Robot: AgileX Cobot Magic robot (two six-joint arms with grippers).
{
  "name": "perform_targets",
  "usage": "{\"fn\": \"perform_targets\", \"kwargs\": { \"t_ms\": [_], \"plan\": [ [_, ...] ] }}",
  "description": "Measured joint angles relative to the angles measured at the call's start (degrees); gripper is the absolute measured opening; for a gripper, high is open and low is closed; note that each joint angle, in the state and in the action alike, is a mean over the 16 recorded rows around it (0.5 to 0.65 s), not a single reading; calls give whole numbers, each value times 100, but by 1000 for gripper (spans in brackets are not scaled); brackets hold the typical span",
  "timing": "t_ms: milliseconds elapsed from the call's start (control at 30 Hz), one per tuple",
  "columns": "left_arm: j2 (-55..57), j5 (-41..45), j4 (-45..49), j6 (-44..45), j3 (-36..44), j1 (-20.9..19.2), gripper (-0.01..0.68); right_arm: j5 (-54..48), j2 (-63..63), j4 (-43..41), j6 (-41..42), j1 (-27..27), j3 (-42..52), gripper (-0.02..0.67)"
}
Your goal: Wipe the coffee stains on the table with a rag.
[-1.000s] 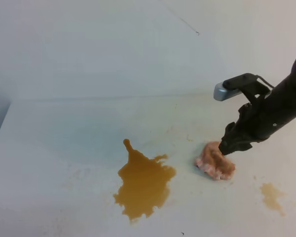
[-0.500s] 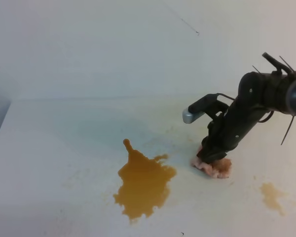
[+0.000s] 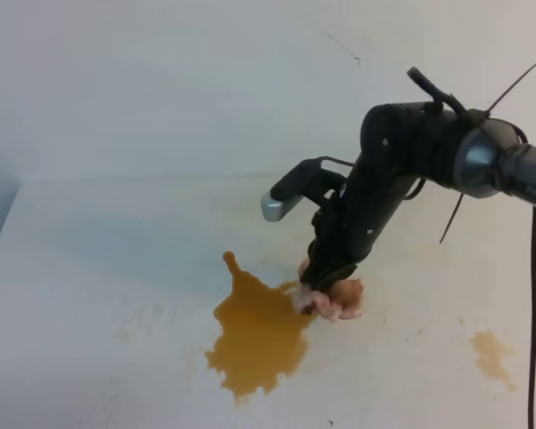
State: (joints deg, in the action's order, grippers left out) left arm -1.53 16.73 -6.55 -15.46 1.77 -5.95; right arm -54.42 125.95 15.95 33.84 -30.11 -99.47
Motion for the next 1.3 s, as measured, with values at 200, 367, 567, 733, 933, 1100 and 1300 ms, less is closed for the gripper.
{"fn": "perform_targets", "kwargs": {
  "t_ms": [200,367,567,733,933,1100,1300],
  "plan": [
    [0,0,0,0,0,0,0,-233,-25,0,-49,-694,-248,41],
    [0,0,0,0,0,0,0,-165,-45,-42,-122,-1331,-274,41],
    [0,0,0,0,0,0,0,56,30,-252,-290,-1862,-275,41],
    [0,0,0,0,0,0,0,211,177,-514,-426,-1994,-277,41],
    [0,0,0,0,0,0,0,269,356,-806,-539,-1817,-285,41],
    [0,0,0,0,0,0,0,256,439,-919,-552,-1478,-296,40],
    [0,0,0,0,0,0,0,249,448,-851,-458,-1020,-308,40]
  ]
}}
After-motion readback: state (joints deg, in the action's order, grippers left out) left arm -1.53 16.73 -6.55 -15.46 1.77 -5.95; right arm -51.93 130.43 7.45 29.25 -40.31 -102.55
